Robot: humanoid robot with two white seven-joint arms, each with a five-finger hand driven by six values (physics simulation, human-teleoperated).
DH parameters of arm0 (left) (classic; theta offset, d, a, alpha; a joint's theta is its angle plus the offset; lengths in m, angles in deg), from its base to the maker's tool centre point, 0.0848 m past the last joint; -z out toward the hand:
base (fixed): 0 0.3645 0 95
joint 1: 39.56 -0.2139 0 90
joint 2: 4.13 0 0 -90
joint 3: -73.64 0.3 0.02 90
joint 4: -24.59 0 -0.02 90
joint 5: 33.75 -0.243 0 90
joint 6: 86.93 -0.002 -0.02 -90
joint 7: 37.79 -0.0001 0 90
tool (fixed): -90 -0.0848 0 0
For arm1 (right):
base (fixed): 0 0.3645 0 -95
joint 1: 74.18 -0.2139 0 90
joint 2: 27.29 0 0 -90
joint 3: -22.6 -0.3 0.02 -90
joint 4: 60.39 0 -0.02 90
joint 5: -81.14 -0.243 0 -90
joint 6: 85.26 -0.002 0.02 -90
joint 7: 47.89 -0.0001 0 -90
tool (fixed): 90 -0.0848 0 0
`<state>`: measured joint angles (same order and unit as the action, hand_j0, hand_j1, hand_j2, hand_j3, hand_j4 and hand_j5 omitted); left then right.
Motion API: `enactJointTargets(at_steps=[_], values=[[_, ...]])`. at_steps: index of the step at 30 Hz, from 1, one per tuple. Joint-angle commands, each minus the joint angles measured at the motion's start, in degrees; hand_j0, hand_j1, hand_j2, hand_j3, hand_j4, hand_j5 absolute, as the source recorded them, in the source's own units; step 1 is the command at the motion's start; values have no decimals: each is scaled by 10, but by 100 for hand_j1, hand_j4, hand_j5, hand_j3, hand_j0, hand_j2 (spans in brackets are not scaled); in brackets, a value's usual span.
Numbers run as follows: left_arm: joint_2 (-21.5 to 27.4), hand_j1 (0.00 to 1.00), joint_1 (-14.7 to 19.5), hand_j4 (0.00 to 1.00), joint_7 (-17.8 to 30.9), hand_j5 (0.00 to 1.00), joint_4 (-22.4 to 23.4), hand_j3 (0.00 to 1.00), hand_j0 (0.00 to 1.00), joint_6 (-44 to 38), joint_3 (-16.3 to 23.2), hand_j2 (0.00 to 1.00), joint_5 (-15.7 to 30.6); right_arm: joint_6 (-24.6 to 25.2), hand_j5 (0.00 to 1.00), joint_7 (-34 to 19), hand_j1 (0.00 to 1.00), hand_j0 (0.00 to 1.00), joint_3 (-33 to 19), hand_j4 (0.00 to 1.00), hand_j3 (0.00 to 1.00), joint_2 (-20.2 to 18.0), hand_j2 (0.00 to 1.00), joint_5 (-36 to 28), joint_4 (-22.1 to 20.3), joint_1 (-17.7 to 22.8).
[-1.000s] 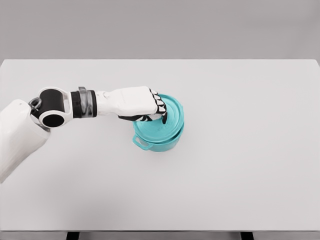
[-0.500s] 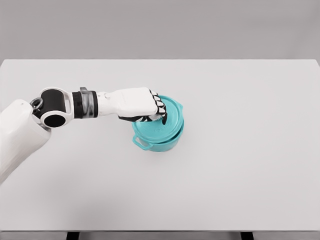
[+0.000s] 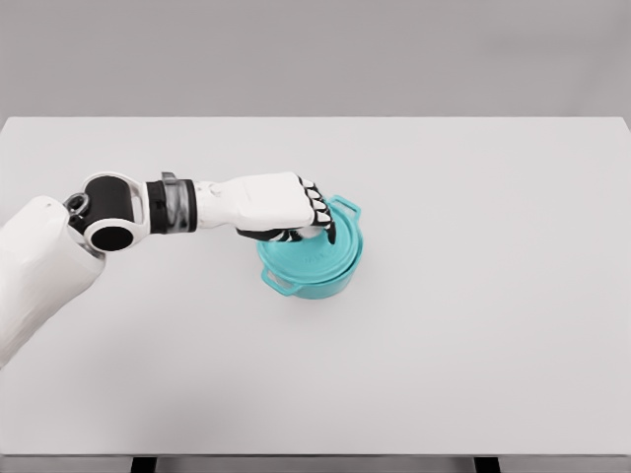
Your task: Cover the pot with left arm
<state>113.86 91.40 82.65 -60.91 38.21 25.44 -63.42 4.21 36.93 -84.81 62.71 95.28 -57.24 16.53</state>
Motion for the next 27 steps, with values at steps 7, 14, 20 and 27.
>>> enactJointTargets(at_steps=[7, 14, 20, 27], values=[[-2, 64, 0, 64, 0, 64, 1, 64, 64, -1, 0, 64, 3, 0, 100, 0, 100, 100, 0, 100, 100, 0, 100, 0, 0, 0], [-2, 67, 2, 67, 0, 67, 0, 67, 67, -1, -1, 67, 4, 0, 100, 0, 100, 100, 0, 100, 100, 0, 100, 0, 0, 0], [-2, 70, 3, 70, 0, 70, 1, 70, 70, -1, -1, 70, 4, 0, 100, 0, 100, 100, 0, 100, 100, 0, 100, 0, 0, 0], [-2, 72, 2, 72, 0, 72, 3, 72, 72, -1, -1, 72, 4, 0, 100, 0, 100, 100, 0, 100, 100, 0, 100, 0, -1, 0]])
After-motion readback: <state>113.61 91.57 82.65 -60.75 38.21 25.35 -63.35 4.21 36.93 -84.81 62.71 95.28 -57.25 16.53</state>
